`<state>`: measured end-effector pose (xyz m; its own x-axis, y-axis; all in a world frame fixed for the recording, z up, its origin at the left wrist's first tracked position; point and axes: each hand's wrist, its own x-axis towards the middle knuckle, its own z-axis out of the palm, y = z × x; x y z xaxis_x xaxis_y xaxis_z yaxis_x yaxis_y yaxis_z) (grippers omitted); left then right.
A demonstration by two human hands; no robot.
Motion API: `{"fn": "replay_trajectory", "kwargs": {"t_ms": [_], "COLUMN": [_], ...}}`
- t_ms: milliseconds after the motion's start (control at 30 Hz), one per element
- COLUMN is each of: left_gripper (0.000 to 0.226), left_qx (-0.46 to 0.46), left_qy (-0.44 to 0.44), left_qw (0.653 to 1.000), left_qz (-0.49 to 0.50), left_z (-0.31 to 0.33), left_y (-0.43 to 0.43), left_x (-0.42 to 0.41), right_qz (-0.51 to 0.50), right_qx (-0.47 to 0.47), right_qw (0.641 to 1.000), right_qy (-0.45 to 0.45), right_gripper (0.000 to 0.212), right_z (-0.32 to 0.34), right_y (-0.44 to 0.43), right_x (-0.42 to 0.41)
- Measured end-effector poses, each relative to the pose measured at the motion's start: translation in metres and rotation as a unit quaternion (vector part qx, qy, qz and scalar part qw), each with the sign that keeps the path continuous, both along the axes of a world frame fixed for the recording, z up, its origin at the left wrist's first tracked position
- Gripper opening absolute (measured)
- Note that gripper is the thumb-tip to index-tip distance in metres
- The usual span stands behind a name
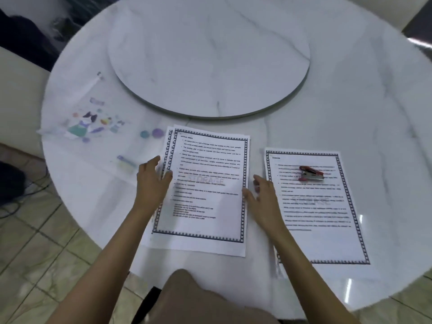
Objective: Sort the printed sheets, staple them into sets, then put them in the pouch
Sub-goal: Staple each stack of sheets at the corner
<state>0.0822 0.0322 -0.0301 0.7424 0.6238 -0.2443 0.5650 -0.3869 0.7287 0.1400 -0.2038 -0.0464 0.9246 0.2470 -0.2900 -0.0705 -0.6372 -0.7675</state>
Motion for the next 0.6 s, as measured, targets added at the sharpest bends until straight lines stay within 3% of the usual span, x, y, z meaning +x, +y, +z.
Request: {"fn": "replay_trajectory", "kwargs": {"t_ms": [200,300,367,500,600], "left_gripper": [0.049,0.008,0.034,0.032,0.032], "left_qx": [-0.155,-0.162,-0.174,-0.189,-0.167], "left_qy": [0.044,0.047,0.041,0.045,0.058], "left_qw": [0.987,0.985,0.982,0.978,0.981], "left_qz": [-0.019,-0.04,-0.057,-0.07,-0.075], "left_z": [0.002,0.002,0.002,0.001,-0.002], "left_y": [0.038,0.044,0.045,0.047,0.05], "left_x": [0.005,0.006,0.01,0.016,0.021], "right_qz": [-0.073,-0.09,-0.112,-0.136,-0.155], "right_qx": [-0.084,-0.076,-0.054,-0.034,-0.011], "right_qw": [0.993,0.993,0.992,0.99,0.986], "right_qy": [-0.026,-0.01,0.009,0.03,0.055], "right_gripper": [0.044,0.043,0.043,0.044,0.031], "right_z": [-0.004,-0.004,-0.003,-0.002,-0.002], "right_y": [0.036,0.045,0.049,0.051,0.05], "right_x": [-0.004,-0.003,-0.003,-0.001,0.001]}}
